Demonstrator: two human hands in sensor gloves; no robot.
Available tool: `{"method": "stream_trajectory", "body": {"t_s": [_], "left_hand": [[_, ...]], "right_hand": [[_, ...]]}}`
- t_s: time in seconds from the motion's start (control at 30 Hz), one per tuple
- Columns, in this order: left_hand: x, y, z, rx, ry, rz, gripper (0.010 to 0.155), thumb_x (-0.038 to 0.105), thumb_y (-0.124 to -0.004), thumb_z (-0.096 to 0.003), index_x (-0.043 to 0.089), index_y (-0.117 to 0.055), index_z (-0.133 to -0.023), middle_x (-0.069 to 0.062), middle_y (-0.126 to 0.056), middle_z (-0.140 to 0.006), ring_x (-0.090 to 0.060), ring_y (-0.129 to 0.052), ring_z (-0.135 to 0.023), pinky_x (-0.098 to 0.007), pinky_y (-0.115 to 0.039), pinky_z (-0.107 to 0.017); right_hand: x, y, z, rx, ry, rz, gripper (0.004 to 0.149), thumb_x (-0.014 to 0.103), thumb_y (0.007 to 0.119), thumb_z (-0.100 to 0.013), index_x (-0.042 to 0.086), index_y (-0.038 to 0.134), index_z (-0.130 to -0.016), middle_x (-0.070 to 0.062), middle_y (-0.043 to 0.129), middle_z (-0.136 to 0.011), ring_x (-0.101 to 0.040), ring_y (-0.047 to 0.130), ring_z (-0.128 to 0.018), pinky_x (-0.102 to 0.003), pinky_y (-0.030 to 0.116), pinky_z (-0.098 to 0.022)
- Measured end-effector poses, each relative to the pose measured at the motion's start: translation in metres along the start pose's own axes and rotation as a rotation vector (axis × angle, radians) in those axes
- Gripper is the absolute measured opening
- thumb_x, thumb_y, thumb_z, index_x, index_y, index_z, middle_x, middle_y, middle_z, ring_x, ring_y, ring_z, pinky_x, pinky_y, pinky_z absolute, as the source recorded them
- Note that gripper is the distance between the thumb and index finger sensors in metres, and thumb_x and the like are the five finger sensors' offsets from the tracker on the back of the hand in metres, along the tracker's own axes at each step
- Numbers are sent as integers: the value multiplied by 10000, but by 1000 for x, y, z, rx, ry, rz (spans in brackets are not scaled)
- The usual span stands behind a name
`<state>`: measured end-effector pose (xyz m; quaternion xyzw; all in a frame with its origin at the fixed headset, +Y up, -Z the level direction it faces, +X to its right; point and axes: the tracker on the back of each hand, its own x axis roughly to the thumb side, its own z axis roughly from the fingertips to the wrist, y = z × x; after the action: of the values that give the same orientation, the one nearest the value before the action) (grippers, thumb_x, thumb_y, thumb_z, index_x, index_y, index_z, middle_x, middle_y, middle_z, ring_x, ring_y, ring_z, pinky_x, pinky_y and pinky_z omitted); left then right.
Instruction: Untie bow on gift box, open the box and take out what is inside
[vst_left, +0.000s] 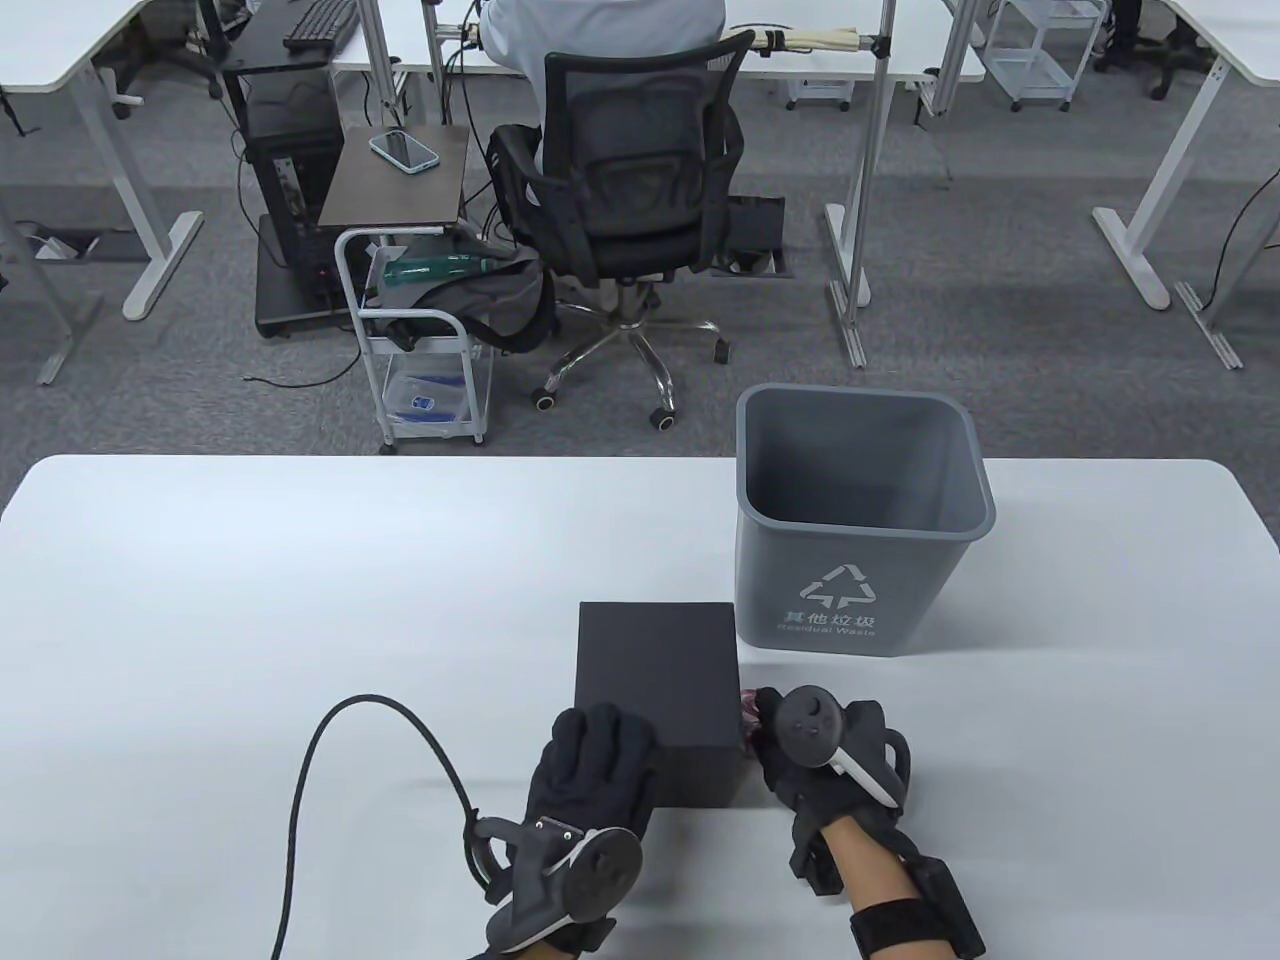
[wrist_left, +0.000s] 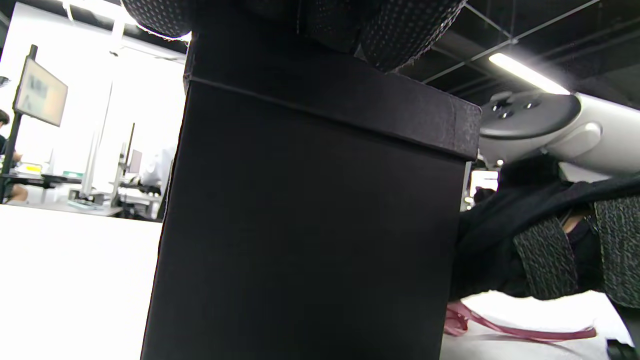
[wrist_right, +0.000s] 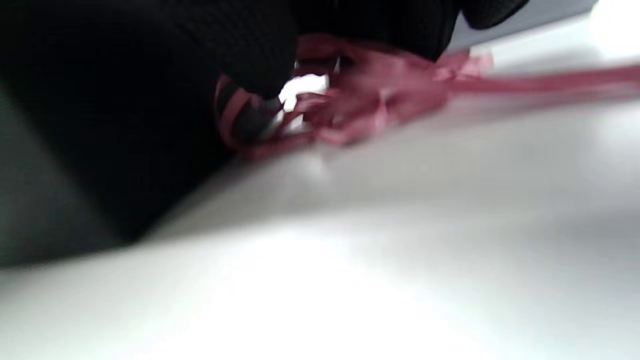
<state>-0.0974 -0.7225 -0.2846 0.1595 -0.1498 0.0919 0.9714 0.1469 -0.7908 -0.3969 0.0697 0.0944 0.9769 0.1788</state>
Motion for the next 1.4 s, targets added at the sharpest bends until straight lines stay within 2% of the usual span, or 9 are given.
{"method": "stream_trajectory", "body": {"t_s": [0.1,0.2,0.27,0.37,0.43,0.63,0.8,1.03,1.4], "left_hand": [[0,0,0,-2,0,6,551,408,-694,-653,169,-602,-1141,-200,-556,-1194,-513,-489,-1037,-553,-584,-752],[0,0,0,-2,-1,1,552,409,-692,-653,169,-599,-1142,-202,-554,-1195,-514,-488,-1037,-552,-584,-753],[0,0,0,-1,-1,1,554,408,-693,-653,167,-597,-1142,-201,-553,-1196,-515,-486,-1038,-553,-583,-753],[1,0,0,-2,0,-3,555,409,-693,-653,166,-596,-1142,-201,-552,-1196,-514,-485,-1039,-554,-584,-752],[1,0,0,-1,0,-5,554,409,-692,-653,167,-595,-1142,-202,-549,-1196,-514,-484,-1039,-553,-584,-753],[2,-1,0,-3,1,-18,556,413,-689,-653,170,-589,-1143,-203,-548,-1195,-516,-484,-1037,-553,-591,-749],[2,-1,0,-4,4,-17,556,413,-687,-655,167,-587,-1144,-202,-545,-1196,-514,-483,-1037,-552,-592,-749],[2,-1,0,-3,6,-20,556,416,-685,-655,172,-584,-1144,-201,-542,-1196,-511,-481,-1038,-550,-592,-749],[0,0,0,-8,11,-18,555,418,-681,-657,178,-581,-1147,-197,-539,-1199,-507,-483,-1040,-553,-589,-750]], "right_hand": [[-6,6,-2,139,22,-15,806,404,801,-562,117,372,-1181,-208,299,-1170,-452,482,-973,-623,456,-744],[-5,4,-4,71,42,-12,780,370,823,-550,121,416,-1167,-182,413,-1144,-412,565,-936,-598,514,-725],[-4,3,-5,23,37,0,685,351,839,-531,148,569,-1128,-149,537,-1090,-380,650,-880,-579,571,-702],[1,1,-4,-55,29,19,515,295,877,-512,150,773,-994,-128,787,-904,-323,812,-750,-561,680,-640],[4,1,-4,-95,19,65,410,256,874,-515,157,846,-911,-105,873,-795,-289,878,-663,-550,727,-600],[12,3,-1,-110,-45,177,374,269,871,-531,124,854,-876,-103,888,-734,-274,887,-605,-543,744,-565],[17,8,-2,-74,-52,285,375,289,817,-572,126,784,-908,-97,838,-754,-259,851,-625,-536,716,-587],[15,11,0,-58,-37,336,391,299,772,-590,124,741,-939,-97,802,-769,-264,824,-646,-543,688,-607],[-18,-3,7,-95,90,475,384,287,782,-569,126,774,-918,-102,815,-758,-271,832,-638,-550,690,-603]]}}
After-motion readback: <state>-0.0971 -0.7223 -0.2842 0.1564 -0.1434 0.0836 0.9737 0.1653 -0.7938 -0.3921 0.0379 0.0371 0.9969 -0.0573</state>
